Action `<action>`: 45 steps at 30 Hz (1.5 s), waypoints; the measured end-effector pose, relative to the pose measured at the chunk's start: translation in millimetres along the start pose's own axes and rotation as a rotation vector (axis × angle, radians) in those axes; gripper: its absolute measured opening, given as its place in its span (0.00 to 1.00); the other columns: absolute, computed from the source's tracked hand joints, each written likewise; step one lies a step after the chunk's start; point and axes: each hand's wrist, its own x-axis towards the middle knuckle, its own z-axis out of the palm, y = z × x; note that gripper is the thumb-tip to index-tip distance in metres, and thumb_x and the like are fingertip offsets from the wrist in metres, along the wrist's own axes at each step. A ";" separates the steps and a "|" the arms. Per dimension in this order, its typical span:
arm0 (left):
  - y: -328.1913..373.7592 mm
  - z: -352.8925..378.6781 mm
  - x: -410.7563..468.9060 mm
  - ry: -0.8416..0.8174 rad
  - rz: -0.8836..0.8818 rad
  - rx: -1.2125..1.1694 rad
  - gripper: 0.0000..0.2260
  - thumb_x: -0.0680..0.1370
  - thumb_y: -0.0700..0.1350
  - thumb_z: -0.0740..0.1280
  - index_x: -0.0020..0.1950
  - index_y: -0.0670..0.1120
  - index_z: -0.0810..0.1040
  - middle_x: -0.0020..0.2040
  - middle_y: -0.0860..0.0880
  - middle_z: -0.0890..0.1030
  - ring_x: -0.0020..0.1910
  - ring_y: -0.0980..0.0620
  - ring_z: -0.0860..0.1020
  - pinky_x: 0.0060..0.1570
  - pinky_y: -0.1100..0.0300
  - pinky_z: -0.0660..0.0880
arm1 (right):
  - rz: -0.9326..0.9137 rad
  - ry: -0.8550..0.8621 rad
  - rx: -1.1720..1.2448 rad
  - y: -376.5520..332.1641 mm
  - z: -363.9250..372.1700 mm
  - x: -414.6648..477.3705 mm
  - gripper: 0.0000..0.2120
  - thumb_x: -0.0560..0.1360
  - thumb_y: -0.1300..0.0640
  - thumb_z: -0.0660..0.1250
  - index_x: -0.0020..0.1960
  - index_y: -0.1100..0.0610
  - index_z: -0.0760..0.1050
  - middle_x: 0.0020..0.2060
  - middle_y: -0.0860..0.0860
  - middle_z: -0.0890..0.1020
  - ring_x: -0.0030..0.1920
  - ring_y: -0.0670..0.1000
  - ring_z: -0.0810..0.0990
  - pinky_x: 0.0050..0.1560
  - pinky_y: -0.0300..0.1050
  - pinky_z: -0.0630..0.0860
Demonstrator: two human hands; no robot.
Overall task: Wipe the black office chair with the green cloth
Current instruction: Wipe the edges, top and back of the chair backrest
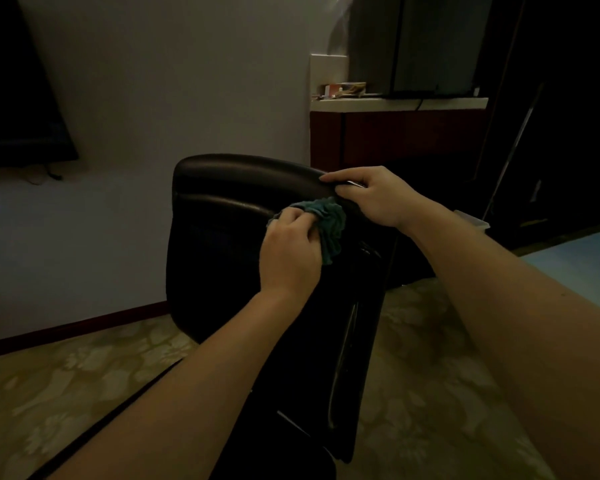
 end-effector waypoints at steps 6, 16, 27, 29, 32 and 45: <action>17.6 -0.6 -23.6 -0.022 0.191 -0.014 0.09 0.80 0.41 0.64 0.58 0.44 0.82 0.56 0.48 0.80 0.53 0.47 0.76 0.55 0.56 0.74 | 0.000 0.016 -0.017 0.9 -1.4 -3.6 0.13 0.81 0.55 0.61 0.60 0.44 0.79 0.53 0.43 0.77 0.53 0.44 0.78 0.55 0.41 0.77; 9.6 -6.9 -2.9 -0.018 -0.036 -0.031 0.10 0.79 0.42 0.64 0.58 0.45 0.80 0.57 0.49 0.77 0.55 0.48 0.77 0.58 0.55 0.75 | 0.001 0.019 -0.028 -3.1 0.2 -3.2 0.14 0.81 0.56 0.61 0.61 0.45 0.79 0.55 0.43 0.76 0.52 0.43 0.76 0.53 0.37 0.76; 17.9 -4.7 -26.4 -0.107 0.333 0.039 0.09 0.80 0.43 0.65 0.57 0.44 0.81 0.57 0.48 0.80 0.53 0.48 0.78 0.52 0.53 0.78 | 0.024 -0.008 0.062 3.8 -2.5 -7.9 0.14 0.82 0.54 0.58 0.62 0.41 0.78 0.56 0.46 0.78 0.55 0.48 0.79 0.59 0.49 0.77; 16.0 -6.4 -22.8 -0.096 0.274 0.017 0.09 0.80 0.44 0.65 0.58 0.44 0.81 0.57 0.49 0.79 0.54 0.49 0.78 0.53 0.52 0.78 | 0.050 -0.020 0.235 9.4 -1.3 -16.9 0.16 0.83 0.54 0.56 0.67 0.42 0.74 0.57 0.48 0.77 0.56 0.51 0.79 0.59 0.52 0.78; 20.8 -1.1 -25.2 -0.050 0.212 0.019 0.10 0.80 0.43 0.65 0.59 0.44 0.81 0.57 0.49 0.79 0.54 0.49 0.78 0.55 0.53 0.78 | 0.056 -0.013 0.409 22.4 1.7 -32.3 0.19 0.83 0.55 0.56 0.71 0.41 0.68 0.61 0.50 0.74 0.59 0.53 0.78 0.59 0.53 0.78; 28.7 0.2 -31.6 -0.030 0.182 0.062 0.11 0.80 0.42 0.65 0.61 0.44 0.81 0.58 0.48 0.80 0.55 0.46 0.78 0.55 0.50 0.78 | -0.013 0.022 0.451 31.8 2.3 -59.7 0.14 0.84 0.57 0.51 0.61 0.50 0.74 0.56 0.53 0.77 0.57 0.58 0.78 0.58 0.55 0.77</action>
